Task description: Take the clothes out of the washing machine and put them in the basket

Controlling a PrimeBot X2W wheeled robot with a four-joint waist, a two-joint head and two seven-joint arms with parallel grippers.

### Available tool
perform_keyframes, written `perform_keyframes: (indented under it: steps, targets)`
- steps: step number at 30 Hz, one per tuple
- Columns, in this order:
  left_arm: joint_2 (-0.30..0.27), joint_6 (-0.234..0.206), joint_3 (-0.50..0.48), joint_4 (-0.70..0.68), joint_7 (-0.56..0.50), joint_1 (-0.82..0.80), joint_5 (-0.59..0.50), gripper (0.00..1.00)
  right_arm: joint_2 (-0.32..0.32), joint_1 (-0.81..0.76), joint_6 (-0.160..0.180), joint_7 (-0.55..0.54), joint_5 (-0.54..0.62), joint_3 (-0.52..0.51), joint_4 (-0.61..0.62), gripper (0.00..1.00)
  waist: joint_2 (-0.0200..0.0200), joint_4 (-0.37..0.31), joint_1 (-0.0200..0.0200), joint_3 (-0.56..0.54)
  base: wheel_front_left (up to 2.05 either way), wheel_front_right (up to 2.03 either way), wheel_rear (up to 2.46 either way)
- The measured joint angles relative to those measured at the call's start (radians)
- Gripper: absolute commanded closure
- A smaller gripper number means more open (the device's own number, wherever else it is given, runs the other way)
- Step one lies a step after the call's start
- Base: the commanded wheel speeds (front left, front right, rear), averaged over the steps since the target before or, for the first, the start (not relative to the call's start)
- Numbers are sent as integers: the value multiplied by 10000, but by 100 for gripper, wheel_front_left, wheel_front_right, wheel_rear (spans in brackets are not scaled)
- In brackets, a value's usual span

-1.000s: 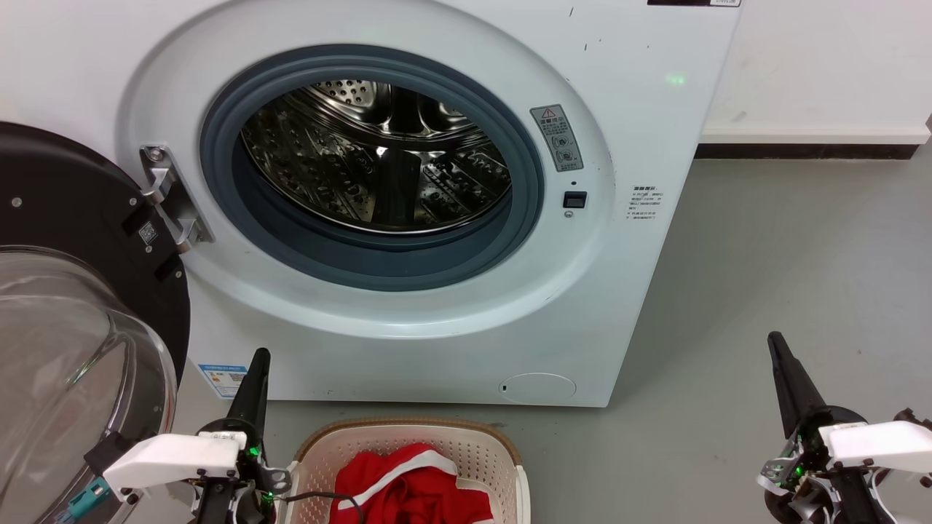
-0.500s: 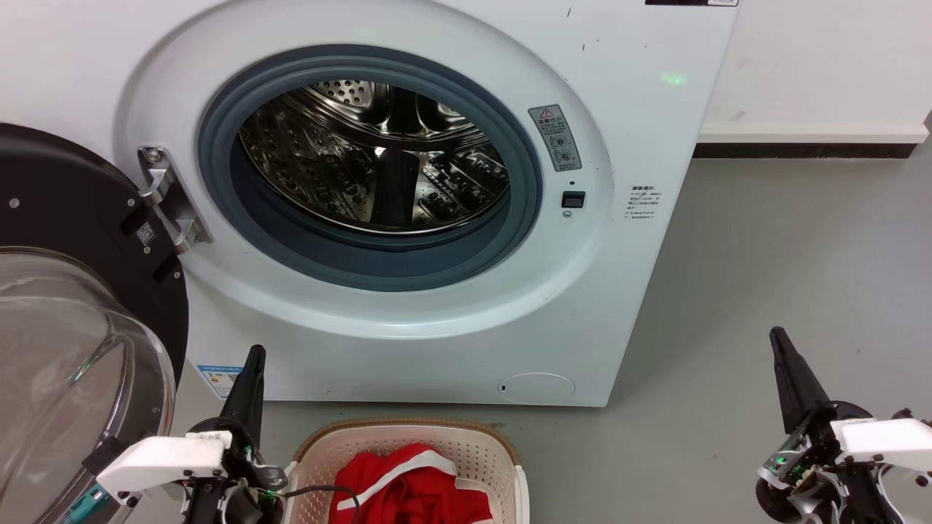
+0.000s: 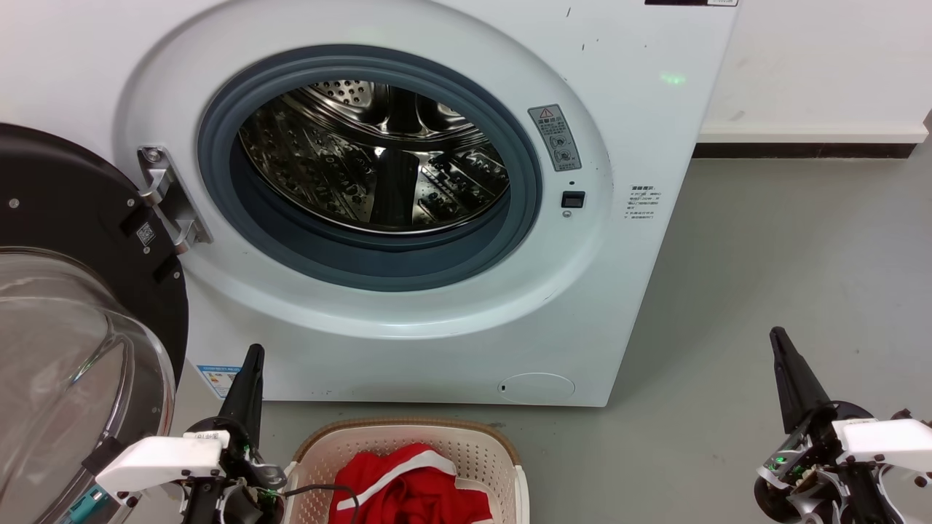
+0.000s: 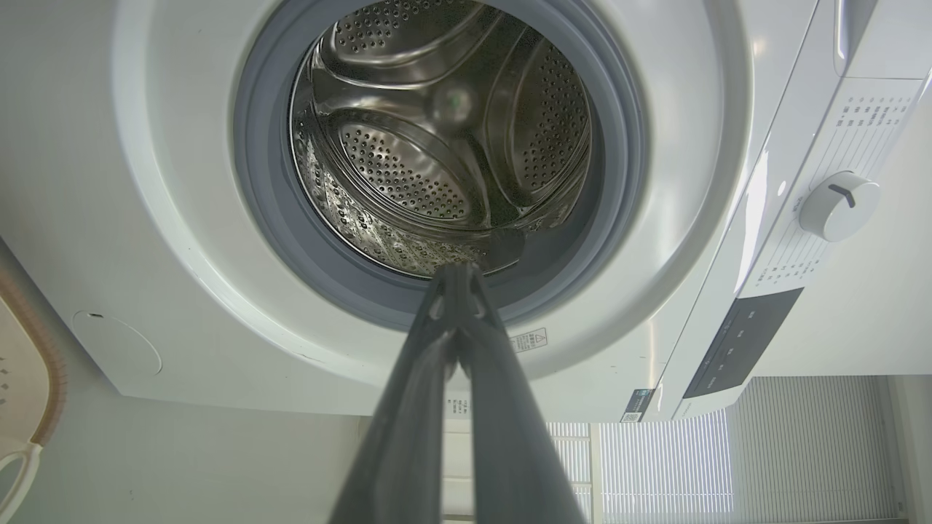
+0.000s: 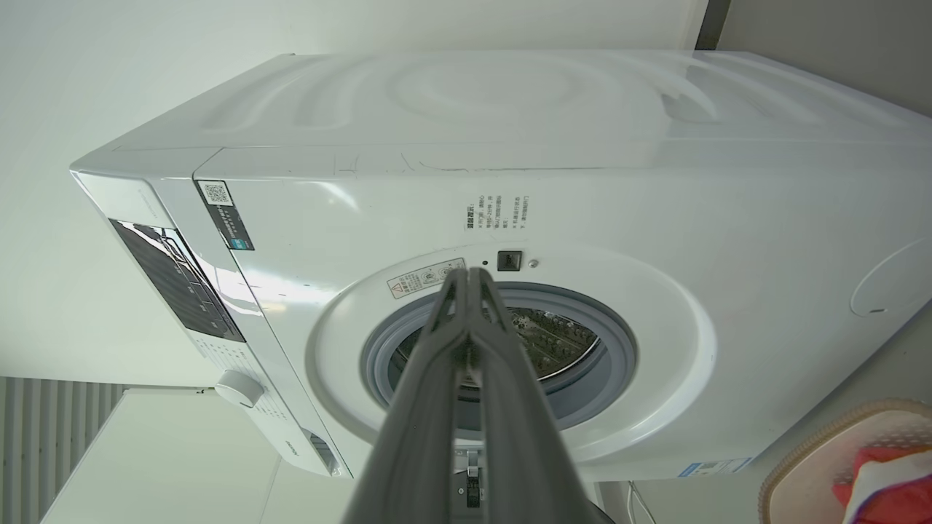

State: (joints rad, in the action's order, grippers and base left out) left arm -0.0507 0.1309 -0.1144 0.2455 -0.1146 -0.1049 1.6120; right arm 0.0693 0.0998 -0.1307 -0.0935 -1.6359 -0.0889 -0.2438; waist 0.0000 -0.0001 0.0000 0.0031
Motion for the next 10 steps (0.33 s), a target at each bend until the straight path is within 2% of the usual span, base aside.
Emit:
perform_keyframes:
  steps: [10]
  targets:
    - [2,0,0,0,0,-1,0,100,-25,1,0,-35,31,-29,-2,100,0,0,0,0,0,0,0]
